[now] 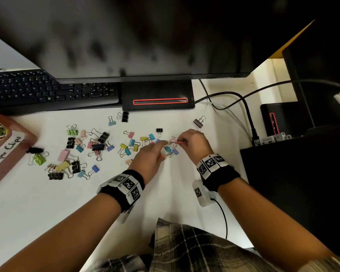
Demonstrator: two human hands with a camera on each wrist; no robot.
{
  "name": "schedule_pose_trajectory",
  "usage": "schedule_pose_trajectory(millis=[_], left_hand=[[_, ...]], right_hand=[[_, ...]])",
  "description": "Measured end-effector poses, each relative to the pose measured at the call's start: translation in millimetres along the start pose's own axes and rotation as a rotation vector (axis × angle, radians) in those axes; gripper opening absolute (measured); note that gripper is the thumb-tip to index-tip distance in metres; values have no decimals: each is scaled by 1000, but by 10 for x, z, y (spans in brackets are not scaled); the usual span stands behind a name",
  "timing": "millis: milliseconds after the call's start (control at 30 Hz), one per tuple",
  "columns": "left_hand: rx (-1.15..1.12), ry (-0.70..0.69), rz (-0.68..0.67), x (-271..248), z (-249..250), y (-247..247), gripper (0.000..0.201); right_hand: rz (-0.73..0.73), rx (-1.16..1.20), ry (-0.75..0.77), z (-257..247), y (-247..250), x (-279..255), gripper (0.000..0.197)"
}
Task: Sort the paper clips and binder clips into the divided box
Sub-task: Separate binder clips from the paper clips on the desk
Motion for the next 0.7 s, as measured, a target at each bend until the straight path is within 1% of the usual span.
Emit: schedule_pose_trajectory(millis=[67,133,200,300,433,500,567,633,700], left_hand=[[34,1,-53,80,38,-37,48],[95,9,-135,124,13,-113,49],[142,11,-170,111,-46,-143,47],[114,-1,-107,43,-115,-50,41],[39,40,-28,-4,-135,146,40],[19,9,31,63,-87,210,31],[28,-1,69,170,-41,234,21],[50,29,73,294,-9,216,17],[90,70,41,385,-12,188,15]], right_hand=[[6,56,-30,24,-4,-43,15],[0,103,-63,40,0,-62,17],[-20,123,-90,69,-3,-67,16],[-24,163,-127,152,31,-85,15],[69,269,-147,288,197,-158,11],[119,284,-157,363,277,-192,9],[131,285,-172,414,317,-206,12],[125,267,-184,460,337,-218,14],[130,249,-193,497,353,-236,16]])
Point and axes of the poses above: each hand's wrist, its own x-axis towards the middle knuckle, its own y-axis out of the back of the hand, z = x × y, the point moved 6 cm from there along x, towards the middle knuckle, and after that the axes turned 8 degrees about z, right-handed, at the moved point
